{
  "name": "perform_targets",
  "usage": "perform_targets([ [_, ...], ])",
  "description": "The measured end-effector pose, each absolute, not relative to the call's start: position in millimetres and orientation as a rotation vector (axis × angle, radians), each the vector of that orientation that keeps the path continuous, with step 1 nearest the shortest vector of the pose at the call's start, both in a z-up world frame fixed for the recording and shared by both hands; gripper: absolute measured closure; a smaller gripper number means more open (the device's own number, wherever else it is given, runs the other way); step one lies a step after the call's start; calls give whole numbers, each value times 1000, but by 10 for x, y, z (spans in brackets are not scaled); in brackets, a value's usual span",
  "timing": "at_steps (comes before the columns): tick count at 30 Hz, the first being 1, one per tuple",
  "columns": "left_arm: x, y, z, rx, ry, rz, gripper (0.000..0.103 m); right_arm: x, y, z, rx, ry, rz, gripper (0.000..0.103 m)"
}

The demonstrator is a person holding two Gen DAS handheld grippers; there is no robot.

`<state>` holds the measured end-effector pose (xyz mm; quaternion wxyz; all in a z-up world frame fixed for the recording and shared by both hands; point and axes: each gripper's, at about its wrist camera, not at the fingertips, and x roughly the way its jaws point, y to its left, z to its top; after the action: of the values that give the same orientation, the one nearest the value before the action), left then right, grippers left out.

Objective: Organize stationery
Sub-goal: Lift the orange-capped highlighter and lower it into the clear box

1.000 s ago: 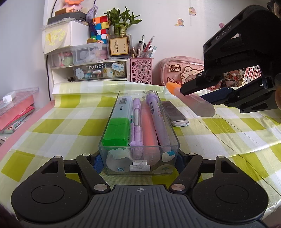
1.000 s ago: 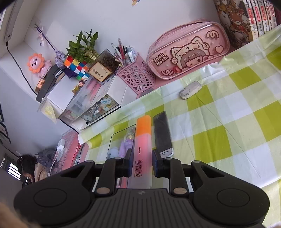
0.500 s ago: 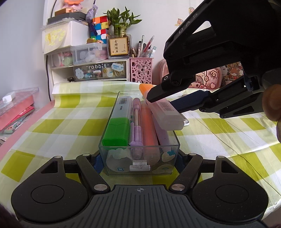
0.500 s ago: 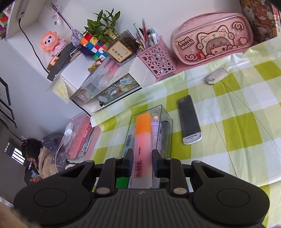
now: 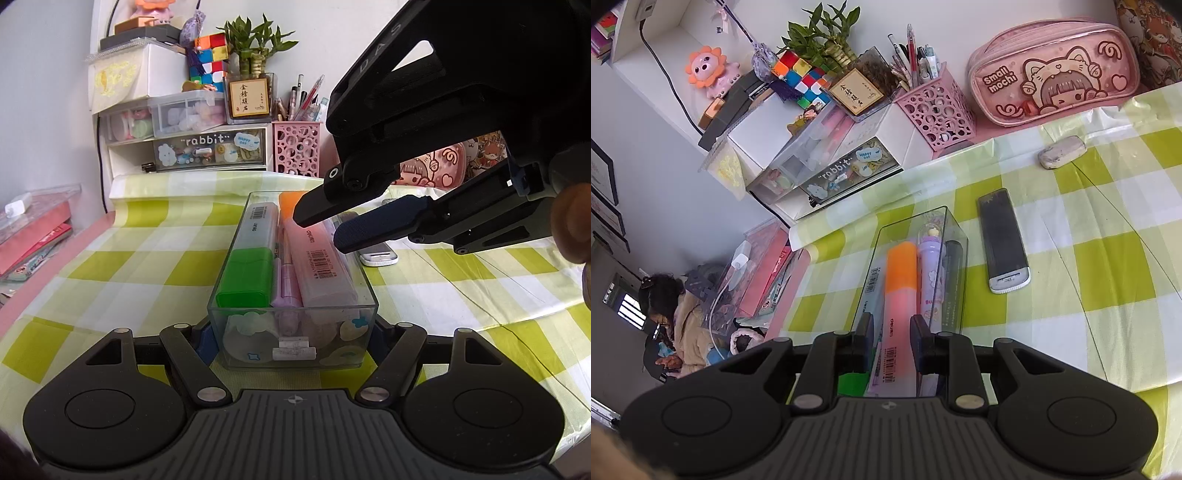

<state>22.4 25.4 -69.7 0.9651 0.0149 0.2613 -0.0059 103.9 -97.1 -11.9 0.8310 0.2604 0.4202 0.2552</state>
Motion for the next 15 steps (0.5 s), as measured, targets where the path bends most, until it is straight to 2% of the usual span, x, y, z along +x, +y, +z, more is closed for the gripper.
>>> perform_targets([
  [6,224,253,-697,30,529,-12,30,1016,-941,-77,475,863,521,95],
  [15,224,253,-697,30,529,-12,30,990,-743,8,323,808,562,95],
])
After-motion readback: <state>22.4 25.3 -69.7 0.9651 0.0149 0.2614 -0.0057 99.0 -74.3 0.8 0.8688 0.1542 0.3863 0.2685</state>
